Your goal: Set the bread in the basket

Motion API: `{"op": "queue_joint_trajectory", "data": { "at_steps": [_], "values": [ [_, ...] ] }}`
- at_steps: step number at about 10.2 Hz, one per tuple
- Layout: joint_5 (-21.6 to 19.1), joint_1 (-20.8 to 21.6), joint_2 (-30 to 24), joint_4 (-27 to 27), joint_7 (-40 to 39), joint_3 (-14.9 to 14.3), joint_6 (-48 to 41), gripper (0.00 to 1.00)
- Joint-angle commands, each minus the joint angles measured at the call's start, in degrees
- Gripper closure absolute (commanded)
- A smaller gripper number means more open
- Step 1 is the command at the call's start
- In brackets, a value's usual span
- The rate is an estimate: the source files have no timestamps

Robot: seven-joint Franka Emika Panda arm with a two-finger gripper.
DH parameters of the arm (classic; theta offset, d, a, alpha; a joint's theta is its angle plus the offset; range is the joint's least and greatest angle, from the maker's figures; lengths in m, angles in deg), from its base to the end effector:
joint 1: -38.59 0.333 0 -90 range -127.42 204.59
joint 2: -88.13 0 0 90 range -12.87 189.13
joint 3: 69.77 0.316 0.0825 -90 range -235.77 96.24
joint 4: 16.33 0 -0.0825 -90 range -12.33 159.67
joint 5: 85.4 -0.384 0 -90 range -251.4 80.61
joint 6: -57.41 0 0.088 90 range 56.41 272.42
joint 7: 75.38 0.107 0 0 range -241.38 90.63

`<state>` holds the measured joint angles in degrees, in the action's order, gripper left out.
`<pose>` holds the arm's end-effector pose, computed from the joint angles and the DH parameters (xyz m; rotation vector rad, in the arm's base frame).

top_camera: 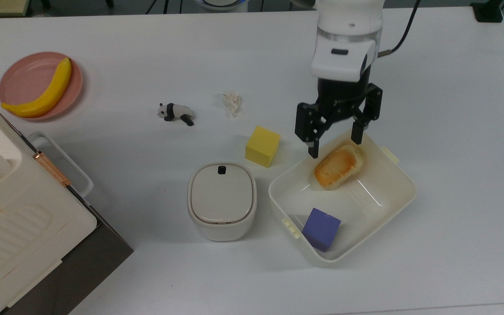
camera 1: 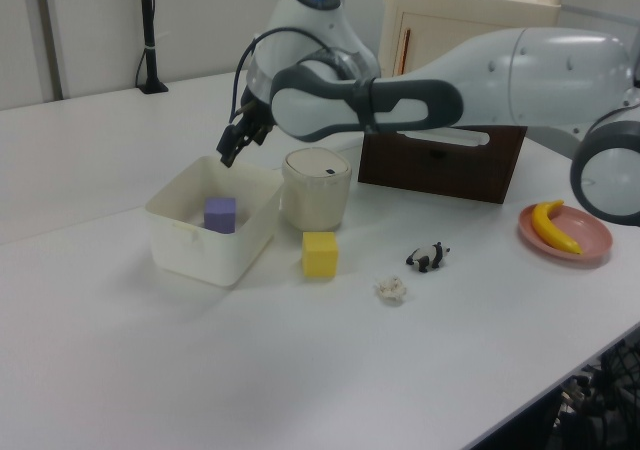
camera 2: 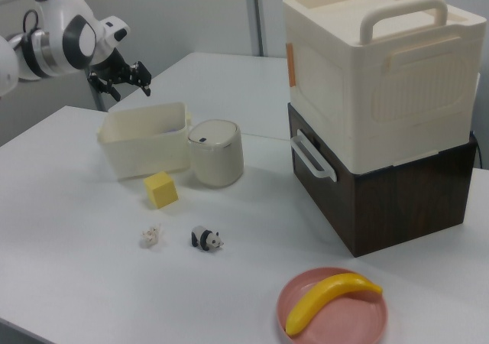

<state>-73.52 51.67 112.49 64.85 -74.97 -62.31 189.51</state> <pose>0.6852 0.2333 0.5093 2.9366 0.6407 0.7402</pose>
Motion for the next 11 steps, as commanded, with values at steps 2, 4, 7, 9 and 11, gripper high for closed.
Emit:
{"op": "queue_joint_trajectory", "data": {
  "at_steps": [2, 4, 7, 9, 11],
  "values": [
    [-1.32, -4.81, -12.47, 3.53, 1.26, -0.60, -22.70, 0.00],
    [-1.33, -7.09, -14.86, 3.54, 1.18, -0.60, -33.08, 0.00],
    [-6.14, -15.34, -22.13, 7.73, -0.14, -0.52, -39.64, 0.00],
    [-7.74, -19.13, -25.75, 10.99, -0.49, -0.52, -39.73, 0.00],
    [-7.74, -19.24, -25.86, 11.88, 0.56, -0.52, -39.82, 0.00]
  ]
}}
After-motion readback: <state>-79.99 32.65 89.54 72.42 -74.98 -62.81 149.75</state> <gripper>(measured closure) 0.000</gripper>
